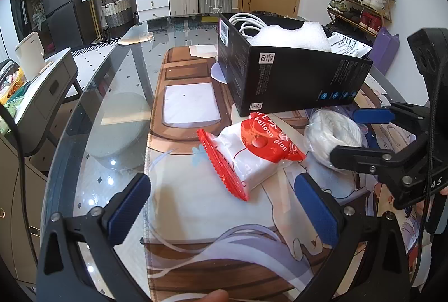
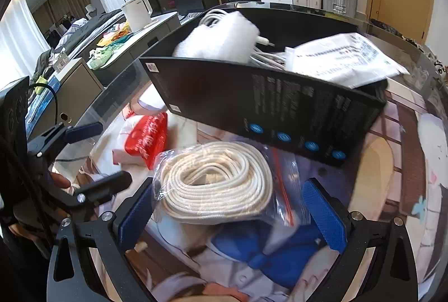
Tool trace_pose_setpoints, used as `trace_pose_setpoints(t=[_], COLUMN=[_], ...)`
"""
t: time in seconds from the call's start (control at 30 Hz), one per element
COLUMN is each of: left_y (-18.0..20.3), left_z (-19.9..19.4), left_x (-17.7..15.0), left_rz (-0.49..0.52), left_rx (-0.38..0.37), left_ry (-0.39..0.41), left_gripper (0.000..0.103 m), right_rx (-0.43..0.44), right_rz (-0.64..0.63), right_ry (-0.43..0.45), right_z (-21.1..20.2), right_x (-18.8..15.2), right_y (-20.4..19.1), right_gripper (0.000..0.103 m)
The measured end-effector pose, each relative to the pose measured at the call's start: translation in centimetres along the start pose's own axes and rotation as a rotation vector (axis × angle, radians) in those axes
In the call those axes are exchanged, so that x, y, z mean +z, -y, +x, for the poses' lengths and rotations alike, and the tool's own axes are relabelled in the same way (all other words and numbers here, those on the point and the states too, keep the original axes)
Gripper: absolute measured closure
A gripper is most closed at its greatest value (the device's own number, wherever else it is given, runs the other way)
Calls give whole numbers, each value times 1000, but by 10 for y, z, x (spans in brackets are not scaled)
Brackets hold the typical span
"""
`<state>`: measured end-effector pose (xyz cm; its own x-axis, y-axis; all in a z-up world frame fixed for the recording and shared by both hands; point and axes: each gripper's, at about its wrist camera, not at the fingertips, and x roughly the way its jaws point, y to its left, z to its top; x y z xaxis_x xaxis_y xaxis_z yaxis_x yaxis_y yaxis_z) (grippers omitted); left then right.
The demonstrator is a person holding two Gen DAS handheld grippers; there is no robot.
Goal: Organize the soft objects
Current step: 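Close right tool on bagged white rope coil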
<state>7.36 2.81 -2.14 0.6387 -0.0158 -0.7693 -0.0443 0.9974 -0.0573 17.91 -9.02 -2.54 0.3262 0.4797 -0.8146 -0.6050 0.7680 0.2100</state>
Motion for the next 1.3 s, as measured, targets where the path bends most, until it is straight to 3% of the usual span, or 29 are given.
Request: trace_pose_setpoints(t=[0.7, 1.07, 1.3], left_y=[-9, -1, 3], left_z=[8, 17, 19], left_x=[9, 14, 17], left_rz=[-33, -2, 11], left_rx=[0, -5, -10], left_ry=[-7, -15, -22], left_gripper=[0, 0, 0], right_rx=[-43, -40, -31], right_rz=[-92, -159, -156], right_ry=[4, 36, 50], right_z=[-3, -11, -21], right_x=[-6, -15, -28], right_y=[-4, -12, -11], right_gripper=[2, 34, 38])
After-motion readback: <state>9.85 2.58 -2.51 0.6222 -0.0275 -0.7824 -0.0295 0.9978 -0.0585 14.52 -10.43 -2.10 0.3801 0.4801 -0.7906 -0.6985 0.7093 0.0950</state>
